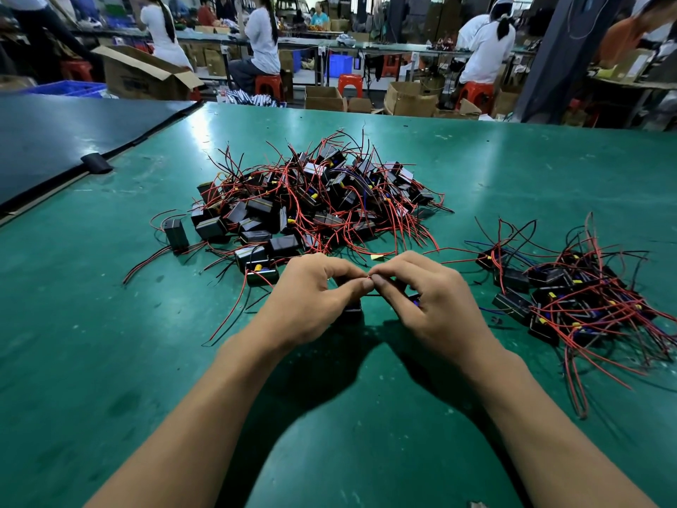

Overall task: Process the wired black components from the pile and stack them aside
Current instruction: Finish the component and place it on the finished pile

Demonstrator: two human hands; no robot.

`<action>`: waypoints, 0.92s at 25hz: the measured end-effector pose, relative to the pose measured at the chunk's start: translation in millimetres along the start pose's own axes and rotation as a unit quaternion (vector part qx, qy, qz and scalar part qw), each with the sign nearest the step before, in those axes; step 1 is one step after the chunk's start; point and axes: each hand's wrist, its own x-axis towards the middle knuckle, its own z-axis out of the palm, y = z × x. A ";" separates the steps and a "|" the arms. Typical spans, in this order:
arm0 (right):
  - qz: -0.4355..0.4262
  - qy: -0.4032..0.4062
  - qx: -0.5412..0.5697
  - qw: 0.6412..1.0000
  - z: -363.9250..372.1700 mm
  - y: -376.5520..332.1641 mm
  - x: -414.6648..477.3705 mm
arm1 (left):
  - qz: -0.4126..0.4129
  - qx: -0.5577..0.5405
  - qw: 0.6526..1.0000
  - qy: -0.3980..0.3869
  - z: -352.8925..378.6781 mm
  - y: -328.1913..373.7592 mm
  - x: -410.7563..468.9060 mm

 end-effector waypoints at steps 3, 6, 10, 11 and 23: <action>-0.037 0.005 -0.090 0.995 -3.5 -3.4 0.5 | -0.014 0.017 1.000 -0.002 0.4 1.3 -0.3; -0.029 -0.002 -0.120 0.992 -5.4 -7.4 2.1 | -0.031 0.011 0.999 0.009 0.1 3.7 -1.0; 0.003 -0.028 -0.119 0.992 -7.7 -11.6 4.3 | -0.045 -0.029 0.998 0.017 4.0 9.5 -3.2; 0.012 -0.039 -0.113 0.993 -8.2 -12.5 4.4 | -0.043 -0.027 0.999 0.017 4.5 10.4 -3.7; 0.276 -0.108 0.160 0.942 -10.2 -14.6 8.0 | -0.004 0.005 1.000 -0.029 1.2 6.5 -3.6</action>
